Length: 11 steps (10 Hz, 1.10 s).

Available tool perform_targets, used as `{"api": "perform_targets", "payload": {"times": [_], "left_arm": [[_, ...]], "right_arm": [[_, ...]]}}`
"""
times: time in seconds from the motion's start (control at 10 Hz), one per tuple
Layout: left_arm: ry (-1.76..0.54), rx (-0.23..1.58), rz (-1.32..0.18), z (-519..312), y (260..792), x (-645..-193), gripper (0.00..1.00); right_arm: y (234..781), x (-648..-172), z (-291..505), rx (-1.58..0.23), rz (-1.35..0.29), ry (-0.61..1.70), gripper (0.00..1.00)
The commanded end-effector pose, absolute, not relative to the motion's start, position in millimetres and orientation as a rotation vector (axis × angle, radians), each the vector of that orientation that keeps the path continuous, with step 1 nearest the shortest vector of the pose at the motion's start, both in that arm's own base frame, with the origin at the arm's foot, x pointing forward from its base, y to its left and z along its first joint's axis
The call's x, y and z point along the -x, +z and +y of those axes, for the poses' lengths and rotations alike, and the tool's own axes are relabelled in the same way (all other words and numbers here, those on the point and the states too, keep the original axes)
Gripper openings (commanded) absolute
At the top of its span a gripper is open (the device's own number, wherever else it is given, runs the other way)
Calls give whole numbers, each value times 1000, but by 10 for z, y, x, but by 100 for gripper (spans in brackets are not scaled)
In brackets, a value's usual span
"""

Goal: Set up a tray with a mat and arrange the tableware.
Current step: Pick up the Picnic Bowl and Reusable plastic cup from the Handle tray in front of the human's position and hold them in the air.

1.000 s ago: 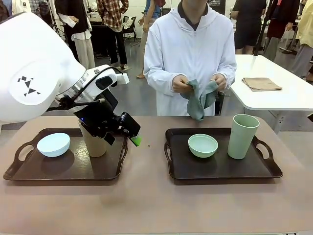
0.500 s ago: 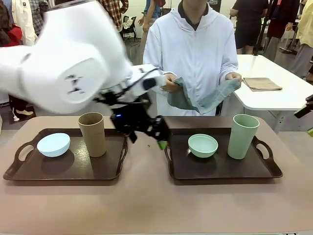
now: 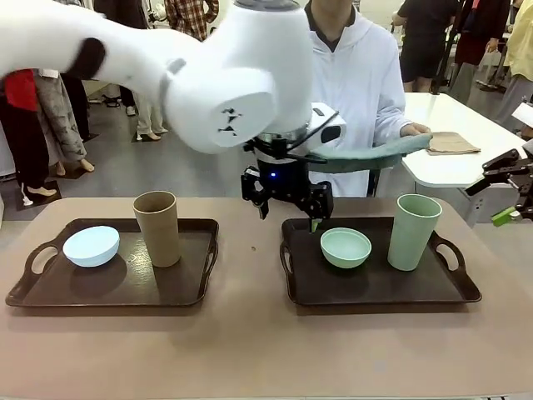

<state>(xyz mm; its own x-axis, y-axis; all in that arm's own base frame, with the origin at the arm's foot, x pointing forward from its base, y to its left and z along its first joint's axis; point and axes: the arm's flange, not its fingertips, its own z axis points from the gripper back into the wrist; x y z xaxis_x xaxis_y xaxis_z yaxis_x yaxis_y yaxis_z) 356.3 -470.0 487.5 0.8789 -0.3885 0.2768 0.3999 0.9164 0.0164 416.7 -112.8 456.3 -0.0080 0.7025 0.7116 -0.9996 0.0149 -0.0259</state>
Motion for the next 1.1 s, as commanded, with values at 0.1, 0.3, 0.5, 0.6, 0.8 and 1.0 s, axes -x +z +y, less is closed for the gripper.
{"api": "perform_targets", "payload": {"times": [0.1, 0.3, 0.5, 0.6, 0.8, 1.0], "left_arm": [[-406, 112, -310, -5135, 4693, -3917, 100], [-382, 30, -280, -4818, 4729, -3730, 100], [-382, 30, -280, -4818, 4729, -3730, 100], [-379, 40, -285, -4934, 4686, -3848, 100], [-284, 66, -240, -5329, 4463, -4179, 100], [-307, 75, -275, -5402, 4333, -4347, 100]], "right_arm": [[4507, -4258, -1177, -596, -624, 1372, 100], [4475, -4229, -1126, -610, -627, 1461, 100], [4475, -4229, -1126, -610, -627, 1461, 100], [4457, -4238, -1144, -604, -610, 1445, 100], [4250, -4872, -1322, -846, -662, 1331, 100], [4102, -5119, -1389, -902, -670, 1292, 100]]}}
